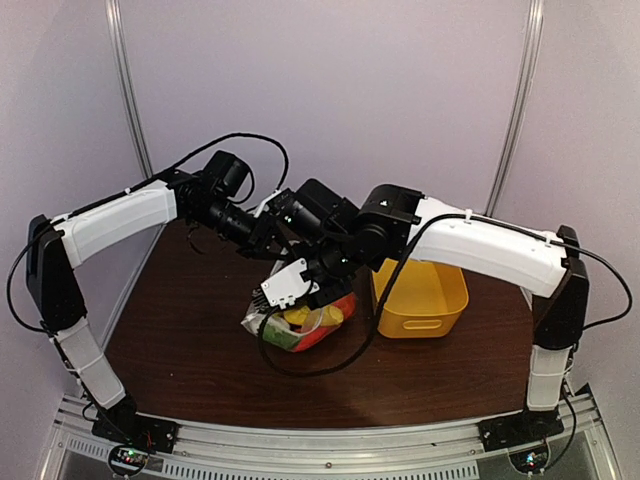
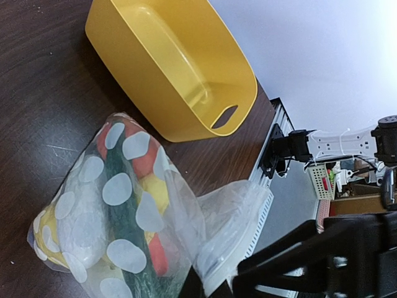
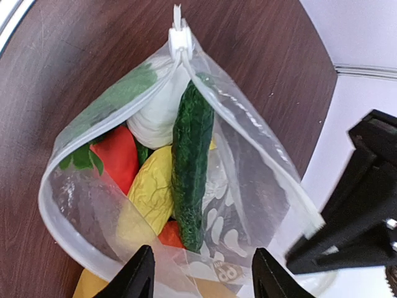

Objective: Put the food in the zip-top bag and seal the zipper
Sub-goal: Pass from the left arm to the right

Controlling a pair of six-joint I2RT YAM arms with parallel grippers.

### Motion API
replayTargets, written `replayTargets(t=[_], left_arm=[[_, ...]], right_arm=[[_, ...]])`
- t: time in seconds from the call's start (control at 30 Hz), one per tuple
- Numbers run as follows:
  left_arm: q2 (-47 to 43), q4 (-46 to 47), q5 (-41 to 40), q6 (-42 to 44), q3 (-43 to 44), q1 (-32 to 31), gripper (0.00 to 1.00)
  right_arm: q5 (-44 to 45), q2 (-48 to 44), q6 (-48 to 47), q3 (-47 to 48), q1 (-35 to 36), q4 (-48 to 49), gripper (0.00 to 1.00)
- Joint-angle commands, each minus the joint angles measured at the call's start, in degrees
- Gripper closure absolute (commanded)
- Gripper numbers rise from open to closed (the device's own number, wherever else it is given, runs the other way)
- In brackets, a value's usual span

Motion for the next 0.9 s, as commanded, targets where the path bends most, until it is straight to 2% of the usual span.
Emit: replayTargets(t=[0.0,0.17,0.3,0.67,0.87], left_arm=[[1.6,1.4,-0.2,2.3,1.1,0.0,1.00],[3.0,0.7,-0.7,3.7,2.2,0.0,1.00],[3.7,0.7,-0.3,3.7,3.0,0.0,1.00],[3.8,-0.3,0.1,4.0,3.8,0.0,1.00],[4.0,-0.9,0.1,4.6,4.1,0.0,1.00]], right_arm=[[-4.0,-3.2,2.8,1.4,0.1,-2.8,0.47],[-12.6,-6.4,2.3,-0.4,0.1,-7.2,0.48],[-15.0,-8.0,1.1,-4.6,0.4,-7.5,0.47],[-7.4,-3.5,-0.9,-7.2,1.7,-4.2,0.48],[-4.0,-0.8,-1.4,-7.3,1.7,-3.4,0.53]])
